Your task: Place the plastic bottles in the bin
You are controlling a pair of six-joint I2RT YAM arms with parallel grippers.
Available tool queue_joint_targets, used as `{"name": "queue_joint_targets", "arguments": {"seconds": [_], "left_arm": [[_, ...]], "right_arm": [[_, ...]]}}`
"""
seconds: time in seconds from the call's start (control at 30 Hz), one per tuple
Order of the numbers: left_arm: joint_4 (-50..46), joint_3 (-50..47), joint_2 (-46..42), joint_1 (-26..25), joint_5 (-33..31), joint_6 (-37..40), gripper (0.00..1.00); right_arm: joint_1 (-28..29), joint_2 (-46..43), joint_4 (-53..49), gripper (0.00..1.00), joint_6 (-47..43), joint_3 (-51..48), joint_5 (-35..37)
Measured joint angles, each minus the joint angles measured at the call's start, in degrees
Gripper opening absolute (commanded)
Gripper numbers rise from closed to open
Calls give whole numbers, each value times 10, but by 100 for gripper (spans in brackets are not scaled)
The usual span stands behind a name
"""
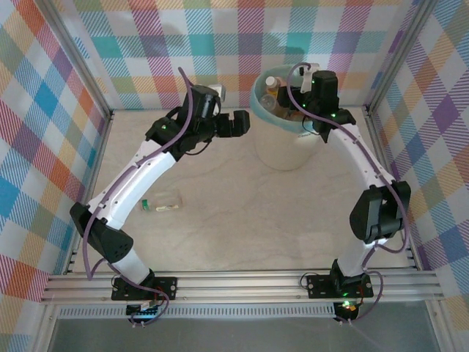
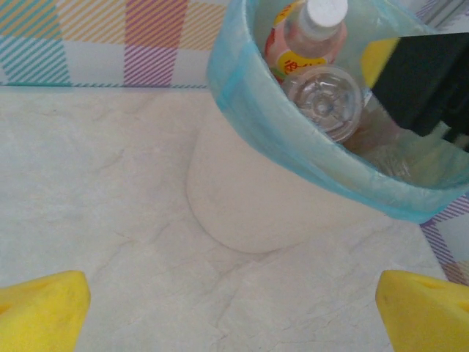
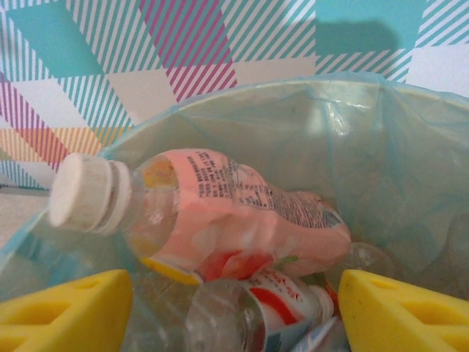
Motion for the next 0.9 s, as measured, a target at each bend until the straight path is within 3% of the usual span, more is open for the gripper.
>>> {"name": "queue_joint_targets", "arguments": {"seconds": [0.23, 0.4, 0.53, 0.77, 0.9], "left_arm": [[-32, -109, -130, 13, -61, -22, 100], [-60, -218, -230, 75, -70, -71, 100], [-70, -319, -268, 155, -35, -117, 100], [-46, -490, -258, 307, 84, -201, 100], [-15, -539, -248, 354, 119, -250, 100]], "right_arm": [[18, -80, -22, 76, 0, 17, -14], [62, -152, -15, 76, -8, -6, -25], [116, -201, -4, 76, -24, -65, -35], [206, -199, -4, 76, -33, -143, -61], [235, -187, -2, 77, -20, -174, -78]]}}
